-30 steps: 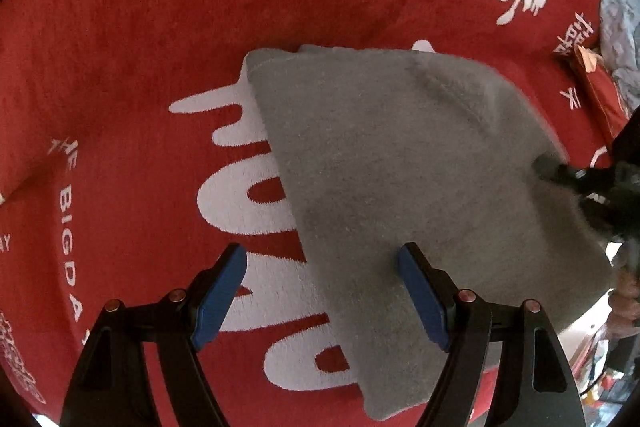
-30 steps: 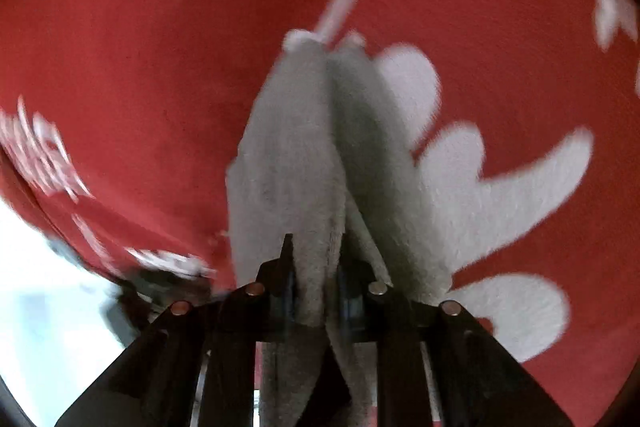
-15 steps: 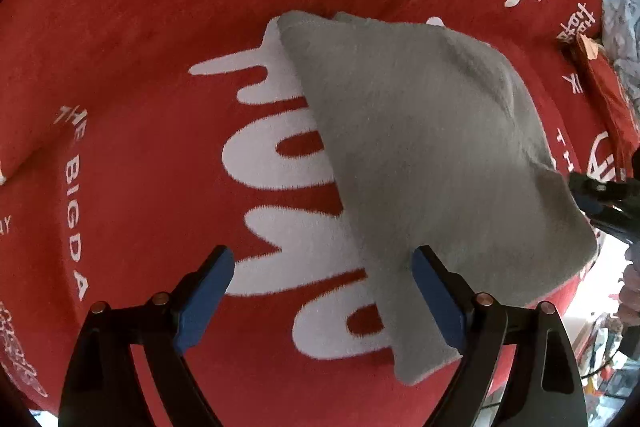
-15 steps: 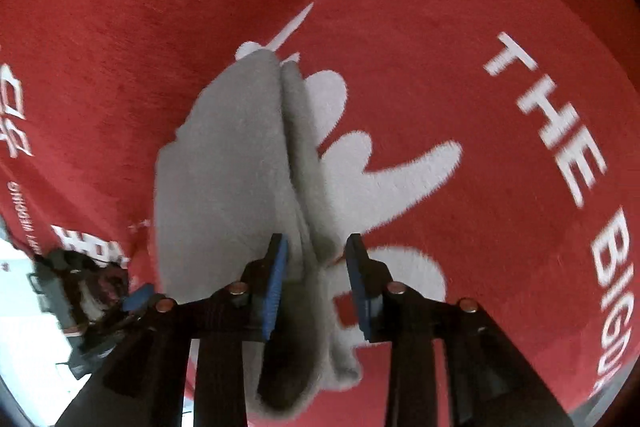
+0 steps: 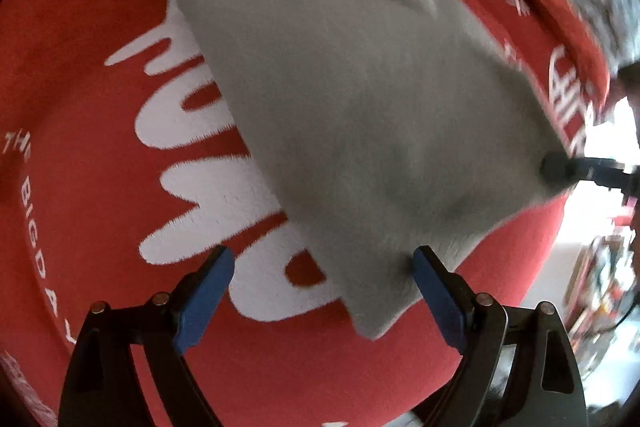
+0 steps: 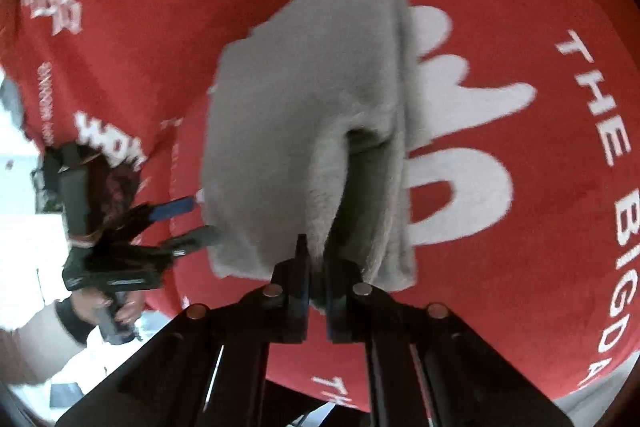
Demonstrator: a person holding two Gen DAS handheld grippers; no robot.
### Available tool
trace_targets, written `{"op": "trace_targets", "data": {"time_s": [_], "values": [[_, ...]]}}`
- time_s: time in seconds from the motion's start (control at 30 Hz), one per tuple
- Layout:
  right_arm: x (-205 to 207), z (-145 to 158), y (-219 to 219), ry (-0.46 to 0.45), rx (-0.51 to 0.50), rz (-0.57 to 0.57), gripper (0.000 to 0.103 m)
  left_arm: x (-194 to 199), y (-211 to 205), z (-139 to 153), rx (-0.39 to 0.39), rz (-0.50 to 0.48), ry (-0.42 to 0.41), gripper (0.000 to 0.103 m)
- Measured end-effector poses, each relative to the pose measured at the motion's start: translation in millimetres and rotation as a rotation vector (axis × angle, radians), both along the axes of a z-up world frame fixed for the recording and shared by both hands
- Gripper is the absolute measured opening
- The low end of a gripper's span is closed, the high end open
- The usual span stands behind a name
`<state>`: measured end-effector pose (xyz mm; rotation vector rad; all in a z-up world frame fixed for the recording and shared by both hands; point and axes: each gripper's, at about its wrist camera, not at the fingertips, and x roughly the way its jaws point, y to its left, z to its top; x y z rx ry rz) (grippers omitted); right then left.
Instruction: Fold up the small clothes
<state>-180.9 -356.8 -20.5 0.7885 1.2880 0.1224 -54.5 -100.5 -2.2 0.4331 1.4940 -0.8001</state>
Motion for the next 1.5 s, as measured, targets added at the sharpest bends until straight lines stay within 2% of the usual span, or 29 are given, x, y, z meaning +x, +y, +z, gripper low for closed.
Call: {"op": "trace_targets", "data": {"time_s": [0.1, 0.17, 0.23, 0.37, 0.53, 0.6, 0.67, 0.7, 0.8, 0.9, 1.2, 1.37, 1.47, 1.5], "values": [[-14.2, -24.5, -10.0, 0.093, -0.055, -0.036, 0.005, -10.1, 3.6, -15.7, 0.041, -0.061, 0.014, 0.091], [-22.3, -40.2, -17.7, 0.116, -0.057, -0.057, 0.005, -11.3, 7.2, -17.5, 0.033, -0.05, 0.028, 0.091], [-25.2, -41.6, -20.1, 0.1, -0.052, -0.063, 0.005, -11.1, 10.0, -16.2, 0.028, -0.028, 0.032, 0.091], [-26.9, -34.2, -11.8, 0.101, -0.107, -0.055, 0.005, -15.2, 13.6, -14.2, 0.034, -0.01, 0.024, 0.091], [-26.8, -26.1, -8.7, 0.136, -0.101, -0.13, 0.005, -20.1, 26.4, -0.2, 0.036, 0.018, -0.011, 0.091], [-27.4, -19.2, -6.5, 0.154, -0.127, -0.149, 0.01, -20.9, 34.6, 7.0, 0.041, 0.049, -0.029, 0.091], [-30.0, -14.0, -5.8, 0.191, -0.161, -0.178, 0.022, -20.0, 41.7, 12.1, 0.039, 0.083, -0.033, 0.091], [-33.8, -10.3, -7.7, 0.194, -0.164, -0.196, 0.022, -18.6, 47.3, 15.8, 0.038, 0.114, -0.038, 0.091], [-41.1, 2.3, -7.6, 0.182, -0.183, -0.252, 0.022, -17.5, 60.2, 24.2, 0.048, 0.179, -0.059, 0.091], [-41.0, 21.8, -4.3, 0.119, -0.192, -0.289, 0.022, -14.6, 66.0, 30.6, 0.066, 0.227, -0.073, 0.091], [8.9, 45.3, 9.7, 0.03, -0.252, -0.214, 0.022, -1.9, 67.3, 43.1, 0.076, 0.301, -0.094, 0.091], [34.6, 26.1, 4.1, 0.055, -0.258, -0.195, 0.022, 4.8, 45.4, 36.4, 0.085, 0.319, -0.09, 0.091], [44.5, -2.8, -3.1, 0.149, -0.293, -0.169, 0.022, 7.5, 39.4, 33.3, 0.096, 0.324, -0.089, 0.091], [42.9, -14.8, -8.1, 0.18, -0.271, -0.175, 0.022, 8.5, 37.8, 32.5, 0.1, 0.326, -0.088, 0.091]]}}
